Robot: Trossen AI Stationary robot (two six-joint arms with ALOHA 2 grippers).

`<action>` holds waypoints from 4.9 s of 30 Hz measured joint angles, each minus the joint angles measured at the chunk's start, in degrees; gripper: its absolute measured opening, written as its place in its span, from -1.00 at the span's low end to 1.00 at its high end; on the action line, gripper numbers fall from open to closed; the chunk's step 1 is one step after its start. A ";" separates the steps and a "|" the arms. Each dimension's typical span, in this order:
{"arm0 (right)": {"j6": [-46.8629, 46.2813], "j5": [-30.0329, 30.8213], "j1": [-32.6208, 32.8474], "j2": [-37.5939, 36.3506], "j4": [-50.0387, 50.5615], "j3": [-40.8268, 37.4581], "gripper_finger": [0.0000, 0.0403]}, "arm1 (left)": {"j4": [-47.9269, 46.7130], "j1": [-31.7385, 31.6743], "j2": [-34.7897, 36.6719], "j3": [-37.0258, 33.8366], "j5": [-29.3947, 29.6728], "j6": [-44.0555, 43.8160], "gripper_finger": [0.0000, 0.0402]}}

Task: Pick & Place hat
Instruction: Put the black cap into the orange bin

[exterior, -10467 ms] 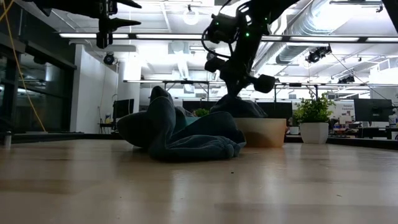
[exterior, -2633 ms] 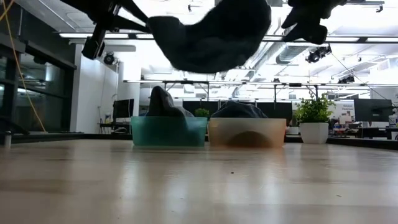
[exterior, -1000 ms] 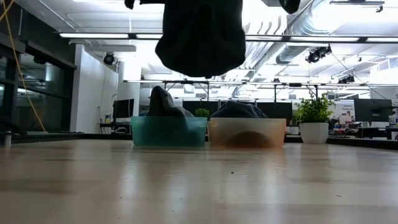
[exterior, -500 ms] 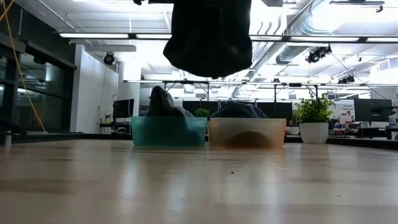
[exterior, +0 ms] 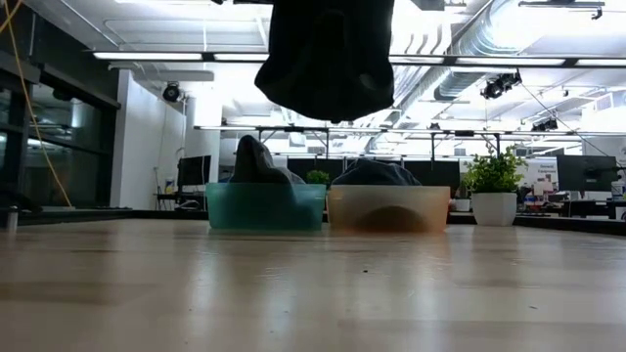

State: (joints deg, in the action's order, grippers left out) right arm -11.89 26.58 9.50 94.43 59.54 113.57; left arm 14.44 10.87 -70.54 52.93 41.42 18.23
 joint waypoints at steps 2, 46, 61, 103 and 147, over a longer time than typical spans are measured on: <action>-0.26 1.40 0.00 2.00 1.19 1.84 -0.09 | -0.02 0.00 0.00 0.00 -0.36 0.01 -0.97; -5.87 1.23 -1.46 5.24 10.65 3.68 -0.97 | -0.50 0.02 0.04 -0.11 -5.06 2.34 -0.82; 0.24 16.78 -0.99 5.06 16.49 3.66 -0.98 | -1.58 0.02 5.82 -0.04 -5.08 -11.10 -0.44; 13.58 34.71 5.86 -7.00 5.39 -23.84 -0.98 | -3.51 -17.57 32.57 -29.00 -27.45 -54.91 -0.21; 43.91 17.71 -7.62 -12.47 -27.44 -46.73 -0.98 | 2.56 -21.77 32.94 -33.68 -35.07 -62.07 -0.21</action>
State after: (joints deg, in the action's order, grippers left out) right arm 32.02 44.29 1.87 81.95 32.10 66.84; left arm 16.99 -10.90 -37.60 19.25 6.35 -43.85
